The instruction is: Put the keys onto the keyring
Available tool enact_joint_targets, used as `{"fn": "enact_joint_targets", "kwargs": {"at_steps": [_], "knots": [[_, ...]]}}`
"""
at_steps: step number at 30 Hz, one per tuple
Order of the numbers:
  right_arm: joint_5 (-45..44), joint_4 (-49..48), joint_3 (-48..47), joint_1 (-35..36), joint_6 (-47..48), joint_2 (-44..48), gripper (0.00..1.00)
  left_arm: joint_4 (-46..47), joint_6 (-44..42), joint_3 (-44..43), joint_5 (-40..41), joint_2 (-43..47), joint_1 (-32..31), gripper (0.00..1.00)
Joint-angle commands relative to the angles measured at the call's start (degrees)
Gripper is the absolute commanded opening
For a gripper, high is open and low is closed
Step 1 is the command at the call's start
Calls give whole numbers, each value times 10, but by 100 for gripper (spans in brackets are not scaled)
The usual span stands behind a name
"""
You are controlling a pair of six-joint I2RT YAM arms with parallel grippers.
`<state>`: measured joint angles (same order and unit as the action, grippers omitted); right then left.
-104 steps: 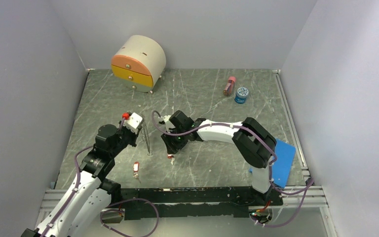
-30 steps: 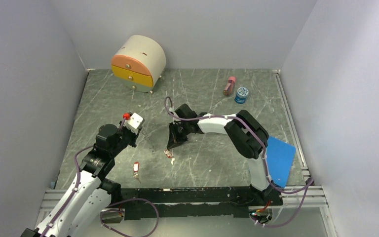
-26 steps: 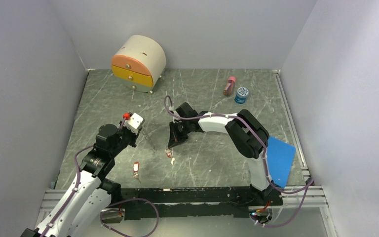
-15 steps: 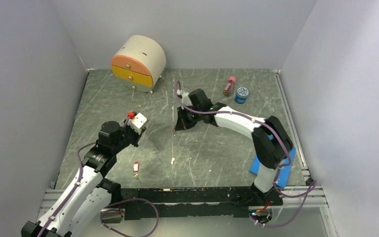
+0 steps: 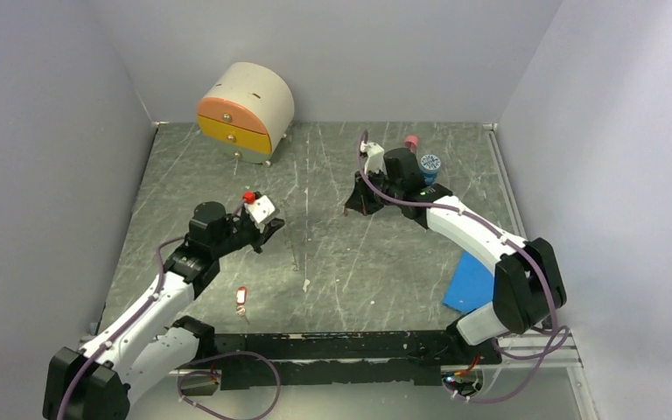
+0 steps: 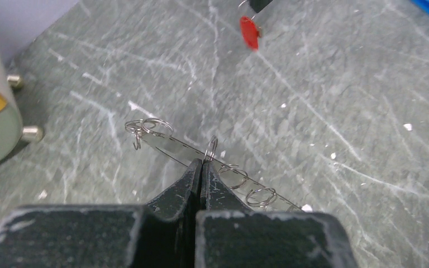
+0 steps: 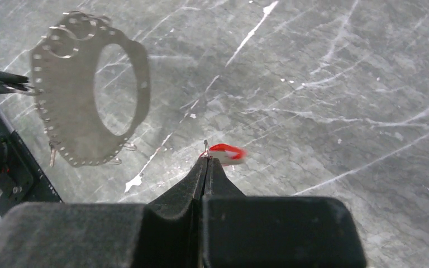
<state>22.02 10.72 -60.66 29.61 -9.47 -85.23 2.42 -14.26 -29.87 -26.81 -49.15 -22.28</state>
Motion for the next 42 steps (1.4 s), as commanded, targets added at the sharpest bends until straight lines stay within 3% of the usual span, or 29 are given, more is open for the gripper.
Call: {"fn": "enact_joint_targets", "kwargs": {"at_steps": [1,6,18,42], "knots": [[84,8,-6,0,54,29,0,100,12,-23,-55,-23,-25,2],[165,34,-19,6,82,10,0,118,11,-24,-53,-47,-54,3],[244,4,-31,55,105,-12,0,150,-2,1,-26,-60,-87,2],[234,3,-88,79,96,-72,0,170,-8,20,-6,-94,-101,3]]}}
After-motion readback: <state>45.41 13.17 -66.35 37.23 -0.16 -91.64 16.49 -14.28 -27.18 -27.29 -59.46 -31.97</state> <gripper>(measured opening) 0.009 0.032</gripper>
